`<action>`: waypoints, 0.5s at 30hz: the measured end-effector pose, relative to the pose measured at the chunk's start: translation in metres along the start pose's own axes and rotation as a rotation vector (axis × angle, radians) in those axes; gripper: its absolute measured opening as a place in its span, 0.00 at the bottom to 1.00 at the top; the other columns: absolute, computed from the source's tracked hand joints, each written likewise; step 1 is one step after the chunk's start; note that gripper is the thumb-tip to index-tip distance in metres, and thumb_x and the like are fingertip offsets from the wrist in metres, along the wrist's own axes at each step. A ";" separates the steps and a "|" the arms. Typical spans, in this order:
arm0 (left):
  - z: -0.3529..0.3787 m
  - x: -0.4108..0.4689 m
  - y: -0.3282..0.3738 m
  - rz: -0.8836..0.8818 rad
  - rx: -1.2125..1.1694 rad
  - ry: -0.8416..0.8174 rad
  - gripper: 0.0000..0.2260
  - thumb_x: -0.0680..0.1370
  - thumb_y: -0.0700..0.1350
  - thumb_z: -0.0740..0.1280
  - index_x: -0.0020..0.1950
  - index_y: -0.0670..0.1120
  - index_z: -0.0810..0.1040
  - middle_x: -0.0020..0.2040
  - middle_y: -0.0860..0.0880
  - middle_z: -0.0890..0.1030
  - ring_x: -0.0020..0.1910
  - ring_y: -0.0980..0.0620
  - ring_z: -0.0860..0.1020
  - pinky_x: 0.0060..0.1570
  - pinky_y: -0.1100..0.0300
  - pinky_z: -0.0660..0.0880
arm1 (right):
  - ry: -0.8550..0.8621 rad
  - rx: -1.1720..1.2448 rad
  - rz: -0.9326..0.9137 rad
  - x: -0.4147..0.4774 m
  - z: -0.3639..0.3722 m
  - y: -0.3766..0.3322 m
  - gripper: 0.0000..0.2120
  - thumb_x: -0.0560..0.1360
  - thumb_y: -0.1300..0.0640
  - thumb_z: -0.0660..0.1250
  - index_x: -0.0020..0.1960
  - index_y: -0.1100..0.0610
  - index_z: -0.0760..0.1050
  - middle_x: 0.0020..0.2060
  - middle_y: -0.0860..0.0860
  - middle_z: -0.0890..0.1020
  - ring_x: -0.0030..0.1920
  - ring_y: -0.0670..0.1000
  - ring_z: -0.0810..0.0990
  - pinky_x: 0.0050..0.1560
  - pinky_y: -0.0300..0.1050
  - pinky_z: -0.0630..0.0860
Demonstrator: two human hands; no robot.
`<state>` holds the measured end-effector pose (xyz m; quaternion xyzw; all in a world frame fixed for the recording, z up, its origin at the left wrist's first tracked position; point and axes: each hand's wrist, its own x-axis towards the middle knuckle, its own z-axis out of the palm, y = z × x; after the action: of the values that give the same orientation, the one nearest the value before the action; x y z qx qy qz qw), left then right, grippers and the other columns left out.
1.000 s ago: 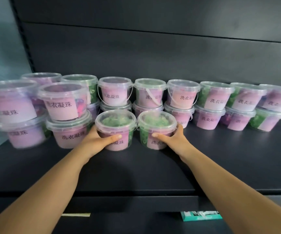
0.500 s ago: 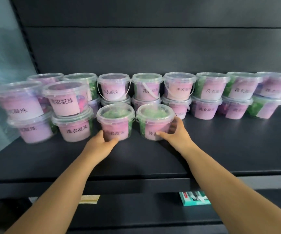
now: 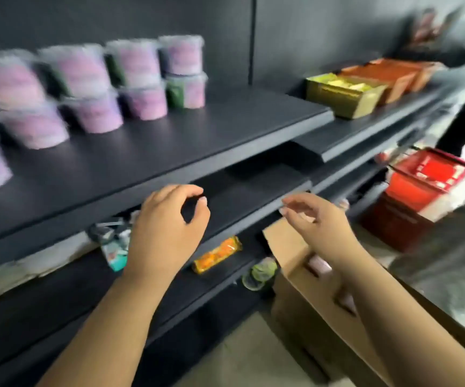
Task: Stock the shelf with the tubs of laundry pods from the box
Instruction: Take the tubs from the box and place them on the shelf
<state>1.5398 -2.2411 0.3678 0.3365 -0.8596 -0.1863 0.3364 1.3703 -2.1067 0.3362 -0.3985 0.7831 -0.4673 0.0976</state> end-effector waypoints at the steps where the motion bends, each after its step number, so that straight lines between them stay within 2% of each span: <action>1: 0.019 -0.004 0.016 0.050 -0.008 -0.039 0.17 0.72 0.52 0.58 0.51 0.45 0.80 0.51 0.48 0.82 0.52 0.45 0.78 0.52 0.56 0.70 | 0.013 -0.035 0.046 -0.012 -0.021 0.020 0.06 0.74 0.57 0.68 0.50 0.52 0.78 0.41 0.43 0.80 0.43 0.37 0.76 0.46 0.24 0.67; 3: 0.067 -0.014 0.051 0.132 -0.044 -0.159 0.18 0.72 0.53 0.57 0.50 0.45 0.81 0.49 0.49 0.82 0.50 0.46 0.78 0.50 0.57 0.71 | 0.075 -0.043 0.218 -0.040 -0.067 0.065 0.05 0.74 0.56 0.68 0.49 0.51 0.78 0.42 0.46 0.81 0.44 0.41 0.77 0.48 0.32 0.70; 6: 0.132 -0.029 0.084 0.208 -0.073 -0.370 0.18 0.72 0.53 0.57 0.50 0.46 0.81 0.49 0.49 0.82 0.49 0.47 0.78 0.45 0.59 0.70 | 0.207 -0.003 0.402 -0.074 -0.111 0.123 0.04 0.74 0.59 0.68 0.45 0.50 0.77 0.38 0.44 0.80 0.37 0.35 0.77 0.42 0.27 0.70; 9: 0.198 -0.038 0.106 0.290 -0.046 -0.588 0.15 0.74 0.51 0.60 0.51 0.45 0.81 0.49 0.48 0.81 0.50 0.46 0.78 0.43 0.60 0.69 | 0.311 0.034 0.597 -0.096 -0.136 0.179 0.04 0.73 0.59 0.69 0.46 0.52 0.77 0.42 0.48 0.81 0.43 0.42 0.79 0.42 0.26 0.71; 12: 0.262 -0.038 0.112 0.288 0.018 -0.765 0.10 0.77 0.48 0.62 0.53 0.46 0.79 0.51 0.49 0.80 0.51 0.48 0.76 0.42 0.60 0.67 | 0.338 0.056 0.765 -0.107 -0.143 0.229 0.04 0.74 0.58 0.68 0.49 0.53 0.77 0.44 0.49 0.80 0.45 0.47 0.78 0.38 0.27 0.71; 15: 0.332 -0.029 0.106 0.213 0.039 -0.938 0.09 0.76 0.47 0.63 0.50 0.45 0.79 0.50 0.46 0.80 0.50 0.45 0.77 0.45 0.58 0.71 | 0.325 0.065 0.914 -0.099 -0.146 0.275 0.08 0.74 0.56 0.68 0.52 0.55 0.77 0.46 0.50 0.80 0.48 0.48 0.78 0.43 0.33 0.71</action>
<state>1.2737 -2.1149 0.1790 0.1324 -0.9517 -0.2661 -0.0770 1.2128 -1.8729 0.1711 0.0677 0.8681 -0.4570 0.1816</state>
